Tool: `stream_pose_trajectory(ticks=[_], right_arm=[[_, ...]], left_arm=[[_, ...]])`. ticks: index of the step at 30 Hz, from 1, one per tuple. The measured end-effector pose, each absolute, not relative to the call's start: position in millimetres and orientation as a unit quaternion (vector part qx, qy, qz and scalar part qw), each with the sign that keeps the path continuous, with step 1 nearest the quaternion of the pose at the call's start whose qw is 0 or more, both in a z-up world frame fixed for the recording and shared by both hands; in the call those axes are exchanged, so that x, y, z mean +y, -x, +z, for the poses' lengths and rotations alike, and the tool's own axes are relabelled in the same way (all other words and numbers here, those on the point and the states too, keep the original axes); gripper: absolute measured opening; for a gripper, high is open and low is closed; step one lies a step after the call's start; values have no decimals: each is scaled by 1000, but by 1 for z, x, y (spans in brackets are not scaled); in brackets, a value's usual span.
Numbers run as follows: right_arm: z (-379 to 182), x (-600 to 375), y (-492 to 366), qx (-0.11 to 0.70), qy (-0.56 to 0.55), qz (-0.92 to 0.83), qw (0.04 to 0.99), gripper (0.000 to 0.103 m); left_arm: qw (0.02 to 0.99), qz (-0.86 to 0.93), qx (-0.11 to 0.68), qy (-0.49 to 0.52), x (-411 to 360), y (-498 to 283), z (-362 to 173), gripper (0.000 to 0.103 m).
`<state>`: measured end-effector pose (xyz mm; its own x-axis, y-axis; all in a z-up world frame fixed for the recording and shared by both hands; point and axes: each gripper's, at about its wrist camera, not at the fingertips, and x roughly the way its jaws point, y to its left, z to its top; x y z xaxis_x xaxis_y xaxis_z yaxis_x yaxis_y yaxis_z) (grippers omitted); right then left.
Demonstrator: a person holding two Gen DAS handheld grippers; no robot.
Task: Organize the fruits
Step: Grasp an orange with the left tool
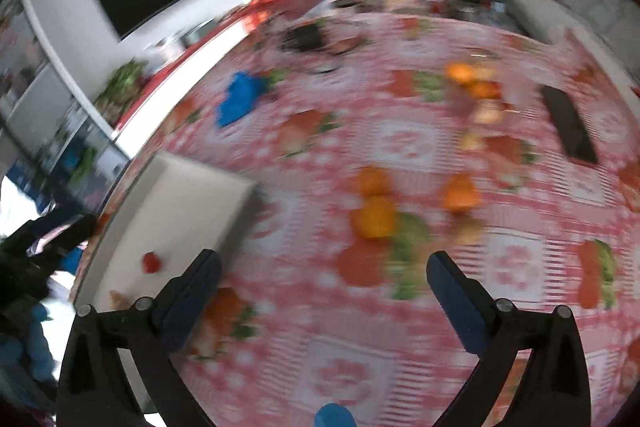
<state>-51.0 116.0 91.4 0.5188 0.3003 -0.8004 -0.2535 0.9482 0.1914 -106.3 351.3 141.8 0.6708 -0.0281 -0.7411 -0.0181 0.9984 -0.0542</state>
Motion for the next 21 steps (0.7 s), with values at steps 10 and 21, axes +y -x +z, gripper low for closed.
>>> stream_pose_trajectory(ticks=[10, 21], right_arm=[[41, -15, 43, 505, -48, 33, 861, 103], [5, -46, 72, 477, 7, 9, 879, 103]], left_arm=[[896, -64, 440, -5, 255, 17, 138, 79], [849, -67, 523, -4, 186, -47, 38, 79]])
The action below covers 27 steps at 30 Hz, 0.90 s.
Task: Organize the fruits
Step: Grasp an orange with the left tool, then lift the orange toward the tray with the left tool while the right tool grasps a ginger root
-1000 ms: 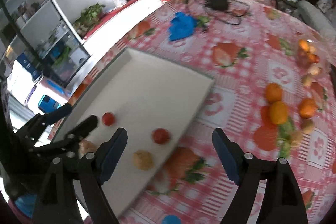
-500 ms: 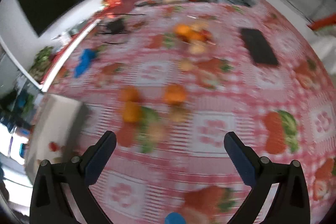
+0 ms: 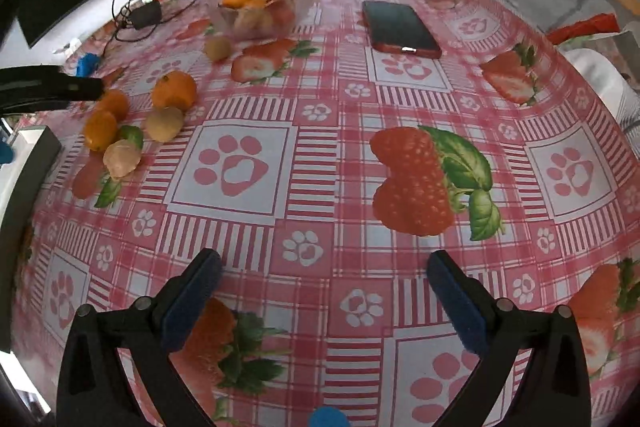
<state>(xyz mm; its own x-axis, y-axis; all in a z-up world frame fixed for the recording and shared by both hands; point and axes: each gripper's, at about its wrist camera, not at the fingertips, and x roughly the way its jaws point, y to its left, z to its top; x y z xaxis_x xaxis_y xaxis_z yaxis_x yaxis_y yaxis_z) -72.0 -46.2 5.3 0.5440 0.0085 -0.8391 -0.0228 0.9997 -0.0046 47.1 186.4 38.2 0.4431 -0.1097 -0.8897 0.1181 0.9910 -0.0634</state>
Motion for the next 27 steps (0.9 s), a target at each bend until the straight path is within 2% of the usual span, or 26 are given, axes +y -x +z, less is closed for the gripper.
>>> stream_pose_trajectory(ticks=[8, 11, 12, 20, 24, 27], right_arm=[[5, -45, 75, 462, 7, 6, 887, 103], [5, -45, 75, 461, 6, 5, 888, 103], [5, -45, 75, 461, 6, 5, 888, 103], [5, -45, 75, 461, 6, 5, 887, 103], [5, -45, 75, 461, 6, 5, 887, 103], [5, -45, 75, 461, 7, 5, 887, 103]], left_arm=[[821, -47, 569, -20, 172, -65, 9, 78], [826, -49, 561, -29, 167, -64, 12, 55], [826, -50, 561, -28, 167, -65, 13, 40], [860, -47, 508, -6, 179, -41, 41, 40], [881, -46, 470, -23, 184, 4, 58, 40], [884, -37, 464, -37, 188, 45, 48, 40]])
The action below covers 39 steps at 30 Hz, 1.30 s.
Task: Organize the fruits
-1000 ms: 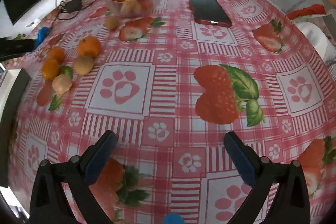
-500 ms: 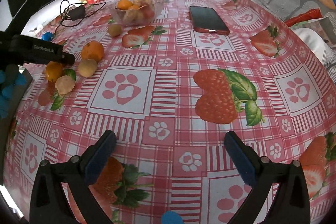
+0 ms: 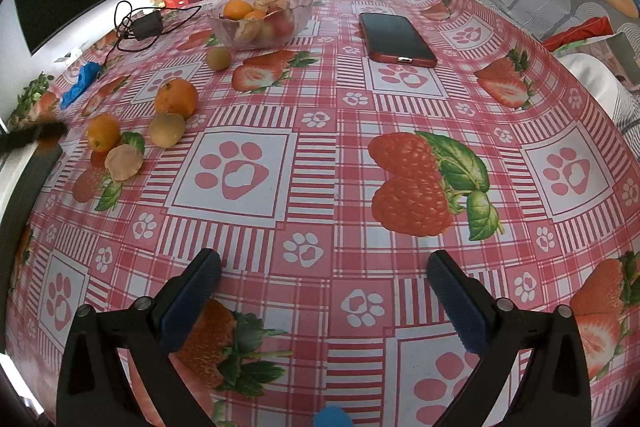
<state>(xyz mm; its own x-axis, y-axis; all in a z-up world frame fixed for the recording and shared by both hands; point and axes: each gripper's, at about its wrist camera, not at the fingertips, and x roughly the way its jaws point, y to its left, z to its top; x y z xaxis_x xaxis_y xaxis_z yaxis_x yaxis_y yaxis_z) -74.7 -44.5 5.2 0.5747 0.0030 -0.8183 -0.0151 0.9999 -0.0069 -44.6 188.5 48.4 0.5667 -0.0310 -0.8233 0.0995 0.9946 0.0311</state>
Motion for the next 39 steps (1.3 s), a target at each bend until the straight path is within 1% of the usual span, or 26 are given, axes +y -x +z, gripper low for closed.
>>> stream_pose_trajectory(ticks=[4, 7, 11, 16, 17, 18, 19, 20, 21, 22, 23, 24, 25, 30, 37, 39], right_arm=[[6, -44, 74, 466, 7, 5, 885, 103], [8, -34, 73, 487, 2, 24, 873, 103], [18, 6, 67, 483, -3, 104, 869, 103], [16, 50, 38, 484, 9, 131, 865, 103], [15, 56, 33, 483, 6, 130, 866, 101], [14, 61, 28, 481, 6, 128, 867, 94], [14, 66, 25, 479, 10, 122, 869, 88], [13, 70, 23, 477, 16, 116, 871, 85], [14, 75, 22, 475, 21, 113, 873, 76], [14, 78, 21, 471, 26, 109, 875, 61], [15, 81, 21, 467, 34, 104, 878, 50], [15, 82, 20, 463, 37, 103, 880, 28], [16, 80, 20, 461, 31, 104, 880, 23], [22, 53, 37, 459, -8, 102, 883, 23], [17, -3, 100, 452, -45, 62, 889, 23], [16, -11, 112, 437, -51, 54, 896, 23]], left_arm=[[880, -22, 474, -34, 194, 84, 29, 40], [880, -16, 473, -26, 200, 98, 23, 40], [882, -15, 470, -27, 205, 106, 21, 40], [884, -15, 467, -27, 209, 115, 16, 40], [885, -16, 464, -27, 209, 116, 16, 40], [886, -15, 462, -26, 209, 116, 15, 40], [888, -13, 459, -24, 209, 115, 14, 40], [889, -11, 458, -24, 209, 114, 12, 40], [892, -9, 452, -21, 209, 114, 11, 40], [894, -8, 448, -18, 209, 113, 11, 40], [896, -8, 444, -16, 209, 112, 10, 40], [898, -7, 439, -15, 208, 111, 9, 40], [900, -7, 436, -15, 208, 111, 9, 40], [904, -10, 427, -4, 209, 109, 8, 40], [907, -13, 420, -2, 208, 110, 7, 41], [908, -16, 420, -1, 207, 111, 6, 41]])
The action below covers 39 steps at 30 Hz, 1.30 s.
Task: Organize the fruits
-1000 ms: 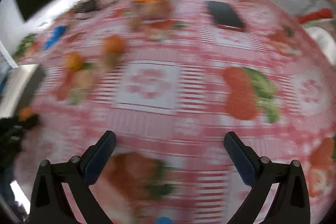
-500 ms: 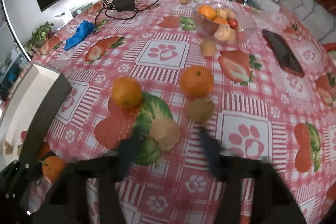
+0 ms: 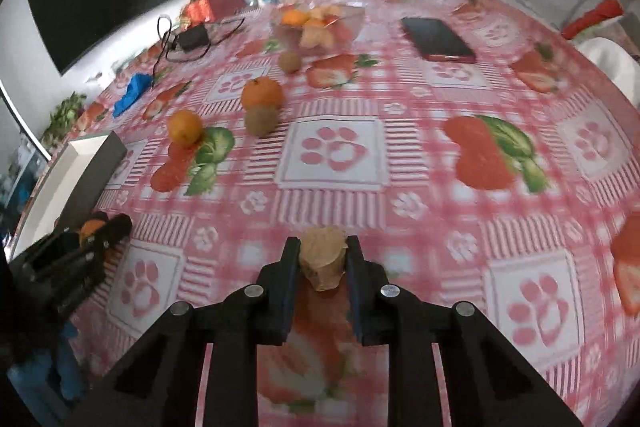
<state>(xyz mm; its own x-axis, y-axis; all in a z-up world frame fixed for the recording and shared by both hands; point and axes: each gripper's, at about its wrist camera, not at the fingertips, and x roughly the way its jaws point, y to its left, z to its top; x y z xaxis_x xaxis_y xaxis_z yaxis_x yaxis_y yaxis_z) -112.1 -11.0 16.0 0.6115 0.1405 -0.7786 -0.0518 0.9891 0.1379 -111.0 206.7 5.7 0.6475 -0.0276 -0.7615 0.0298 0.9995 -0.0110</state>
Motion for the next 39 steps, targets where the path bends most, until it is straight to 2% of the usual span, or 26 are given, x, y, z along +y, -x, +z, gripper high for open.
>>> stream_pose_trajectory(ticks=[7, 39], right_arm=[[13, 1, 119, 411, -12, 29, 911, 24], [12, -3, 120, 408, -32, 39, 911, 24]], left_arm=[[910, -19, 415, -1, 207, 114, 7, 41], [910, -18, 415, -3, 205, 114, 6, 41]])
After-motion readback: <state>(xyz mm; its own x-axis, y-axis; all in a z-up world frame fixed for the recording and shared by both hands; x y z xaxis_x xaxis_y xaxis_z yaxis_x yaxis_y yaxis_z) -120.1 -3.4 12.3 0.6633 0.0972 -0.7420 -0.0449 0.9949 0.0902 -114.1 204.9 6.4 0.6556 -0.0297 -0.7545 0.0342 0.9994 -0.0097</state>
